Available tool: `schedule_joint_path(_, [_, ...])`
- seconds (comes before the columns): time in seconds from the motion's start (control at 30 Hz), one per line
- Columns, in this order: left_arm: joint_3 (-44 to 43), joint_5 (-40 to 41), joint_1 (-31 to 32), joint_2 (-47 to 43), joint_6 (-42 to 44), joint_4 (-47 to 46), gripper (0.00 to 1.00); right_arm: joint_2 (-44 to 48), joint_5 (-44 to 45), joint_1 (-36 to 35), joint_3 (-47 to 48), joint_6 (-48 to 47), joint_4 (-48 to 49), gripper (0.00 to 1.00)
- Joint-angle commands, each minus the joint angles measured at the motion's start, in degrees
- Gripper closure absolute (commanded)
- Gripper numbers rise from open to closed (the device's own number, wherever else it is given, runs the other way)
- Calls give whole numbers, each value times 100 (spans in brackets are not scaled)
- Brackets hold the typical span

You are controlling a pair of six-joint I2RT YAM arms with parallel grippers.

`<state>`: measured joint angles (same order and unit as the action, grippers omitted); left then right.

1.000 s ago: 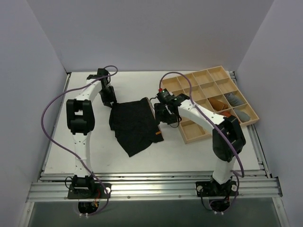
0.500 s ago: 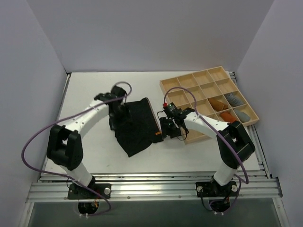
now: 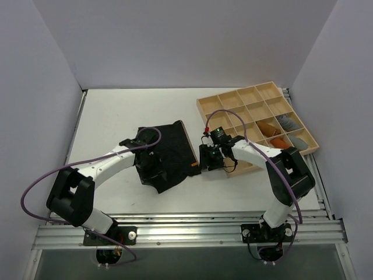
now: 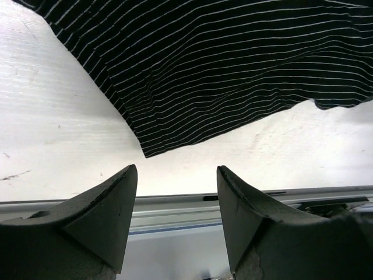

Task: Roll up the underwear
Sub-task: Fold the underwear

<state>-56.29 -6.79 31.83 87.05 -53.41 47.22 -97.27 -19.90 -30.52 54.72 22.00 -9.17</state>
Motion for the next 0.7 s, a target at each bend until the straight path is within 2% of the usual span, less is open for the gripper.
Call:
schedule_joint_path(0.0, [258, -112, 25, -179, -380, -432, 35, 130, -374, -103, -93, -3, 248, 55])
schedule_joint_path(0.27, [900, -402, 51, 67, -653, -1031, 36, -125, -269, -173, -163, 155, 337, 56])
schedule_joint_path(0.37, [1076, -341, 60, 58, -688, -1206, 37, -55, -172, -182, -277, 191, 372, 61])
schedule_joint_path(0.5, [1234, -244, 60, 128, -829, -1365, 42, -20, -67, -182, -392, 261, 389, 74])
schedule_joint_path(0.57, [1252, -183, 51, 242, -838, -1400, 52, -20, -14, -182, -418, 279, 407, 78])
schedule_joint_path(0.6, [1226, -157, 51, 278, -812, -1400, 58, -28, -14, -173, -436, 287, 416, 83])
schedule_joint_path(0.63, [1200, -113, 51, 304, -812, -1356, 72, -37, -14, -165, -436, 270, 425, 86])
schedule_joint_path(0.67, [1173, -78, 42, 339, -794, -1321, 79, -46, 30, -156, -427, 261, 381, 90])
